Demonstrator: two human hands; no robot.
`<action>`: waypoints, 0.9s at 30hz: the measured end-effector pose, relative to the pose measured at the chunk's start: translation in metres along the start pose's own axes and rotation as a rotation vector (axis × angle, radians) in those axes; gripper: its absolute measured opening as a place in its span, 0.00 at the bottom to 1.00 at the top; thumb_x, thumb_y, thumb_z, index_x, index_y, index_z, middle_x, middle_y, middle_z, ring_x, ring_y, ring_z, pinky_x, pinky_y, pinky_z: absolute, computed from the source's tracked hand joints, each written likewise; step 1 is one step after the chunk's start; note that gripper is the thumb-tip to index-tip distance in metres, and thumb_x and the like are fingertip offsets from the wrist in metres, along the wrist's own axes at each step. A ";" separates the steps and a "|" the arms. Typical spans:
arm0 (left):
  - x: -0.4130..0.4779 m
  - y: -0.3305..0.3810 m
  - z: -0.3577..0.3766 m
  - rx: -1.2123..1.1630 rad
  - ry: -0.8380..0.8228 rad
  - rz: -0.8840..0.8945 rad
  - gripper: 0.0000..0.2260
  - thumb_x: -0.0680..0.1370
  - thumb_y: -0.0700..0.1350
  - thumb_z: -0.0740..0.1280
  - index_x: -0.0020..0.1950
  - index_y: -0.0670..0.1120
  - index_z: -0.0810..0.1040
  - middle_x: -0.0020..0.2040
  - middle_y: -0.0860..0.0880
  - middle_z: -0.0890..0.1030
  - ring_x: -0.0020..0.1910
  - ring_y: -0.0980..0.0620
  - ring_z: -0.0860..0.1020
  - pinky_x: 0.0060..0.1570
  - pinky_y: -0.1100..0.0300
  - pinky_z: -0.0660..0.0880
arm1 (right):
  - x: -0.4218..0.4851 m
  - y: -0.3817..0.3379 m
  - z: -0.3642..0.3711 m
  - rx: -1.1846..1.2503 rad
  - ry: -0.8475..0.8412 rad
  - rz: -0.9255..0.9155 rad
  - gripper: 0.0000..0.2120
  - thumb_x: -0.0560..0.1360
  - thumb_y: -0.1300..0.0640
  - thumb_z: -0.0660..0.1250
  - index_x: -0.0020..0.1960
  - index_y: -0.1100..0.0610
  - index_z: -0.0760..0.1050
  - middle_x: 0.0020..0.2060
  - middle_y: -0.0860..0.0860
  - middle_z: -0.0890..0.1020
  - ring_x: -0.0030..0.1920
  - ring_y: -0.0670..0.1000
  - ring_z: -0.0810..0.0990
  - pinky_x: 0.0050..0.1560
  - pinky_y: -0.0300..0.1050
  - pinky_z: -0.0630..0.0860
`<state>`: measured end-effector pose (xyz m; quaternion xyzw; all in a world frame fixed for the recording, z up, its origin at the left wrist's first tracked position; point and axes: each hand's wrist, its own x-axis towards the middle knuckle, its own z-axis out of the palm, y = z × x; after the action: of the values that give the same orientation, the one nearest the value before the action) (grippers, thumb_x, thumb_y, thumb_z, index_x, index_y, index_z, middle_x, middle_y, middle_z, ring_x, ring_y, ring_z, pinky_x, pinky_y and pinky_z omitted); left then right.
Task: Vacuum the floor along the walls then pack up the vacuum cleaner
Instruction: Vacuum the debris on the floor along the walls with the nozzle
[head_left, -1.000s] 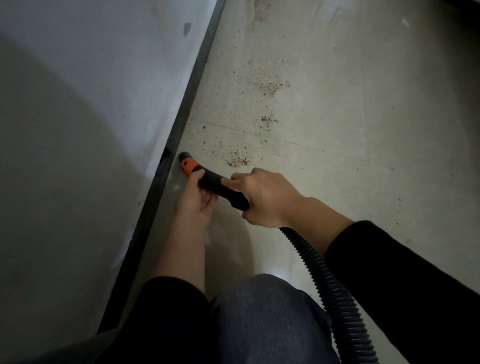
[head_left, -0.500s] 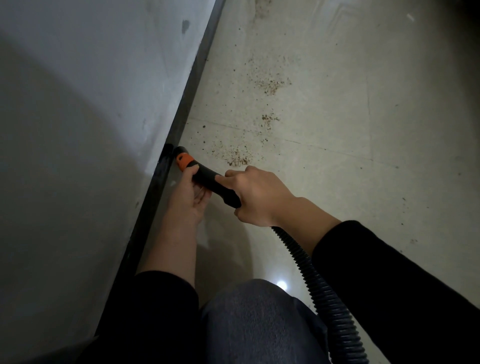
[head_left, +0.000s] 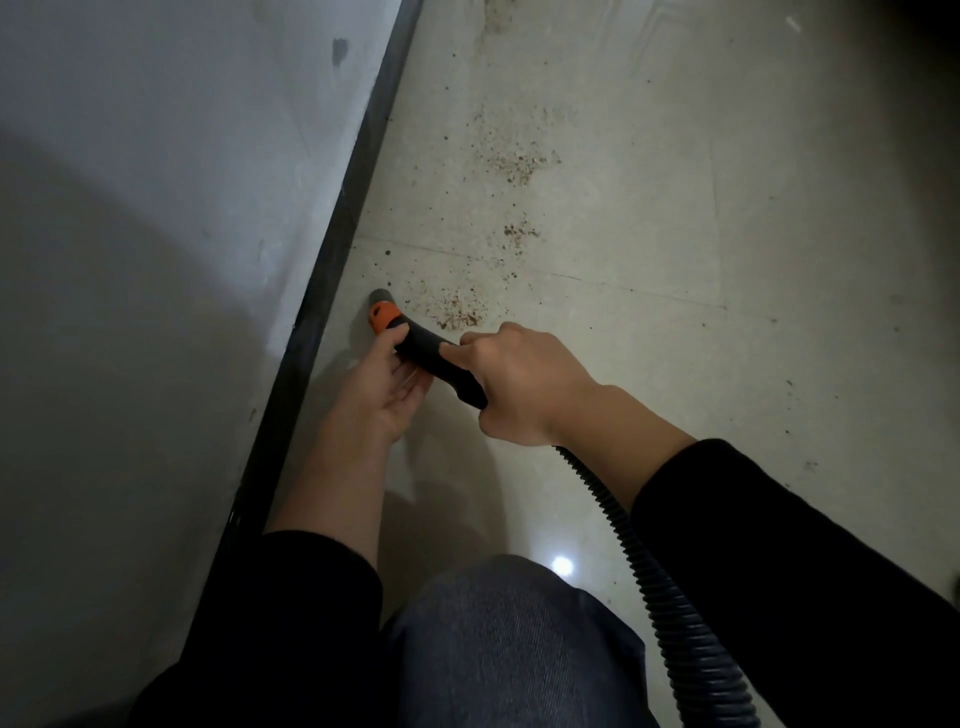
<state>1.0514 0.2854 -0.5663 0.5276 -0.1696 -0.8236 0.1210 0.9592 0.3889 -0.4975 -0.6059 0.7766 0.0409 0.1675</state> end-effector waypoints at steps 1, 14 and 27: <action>-0.001 -0.001 0.001 0.011 -0.003 -0.013 0.19 0.80 0.46 0.66 0.67 0.37 0.73 0.55 0.43 0.80 0.48 0.51 0.79 0.40 0.61 0.77 | -0.002 0.001 -0.001 -0.004 -0.003 0.006 0.21 0.73 0.57 0.65 0.65 0.53 0.70 0.48 0.51 0.76 0.42 0.53 0.67 0.28 0.42 0.56; -0.004 -0.024 0.015 0.140 -0.051 -0.078 0.16 0.79 0.45 0.68 0.62 0.38 0.75 0.62 0.42 0.78 0.53 0.50 0.78 0.41 0.61 0.77 | -0.039 0.019 -0.001 -0.026 -0.034 0.060 0.23 0.72 0.59 0.64 0.67 0.53 0.69 0.47 0.50 0.76 0.43 0.54 0.69 0.29 0.42 0.58; -0.009 -0.046 0.031 0.255 -0.108 -0.124 0.15 0.79 0.46 0.66 0.61 0.38 0.75 0.50 0.44 0.80 0.54 0.50 0.78 0.39 0.61 0.77 | -0.069 0.035 0.005 -0.023 -0.052 0.115 0.23 0.72 0.59 0.65 0.66 0.52 0.68 0.47 0.50 0.76 0.44 0.54 0.71 0.33 0.44 0.63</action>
<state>1.0260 0.3357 -0.5656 0.5030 -0.2461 -0.8285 -0.0076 0.9414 0.4636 -0.4854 -0.5609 0.8051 0.0750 0.1779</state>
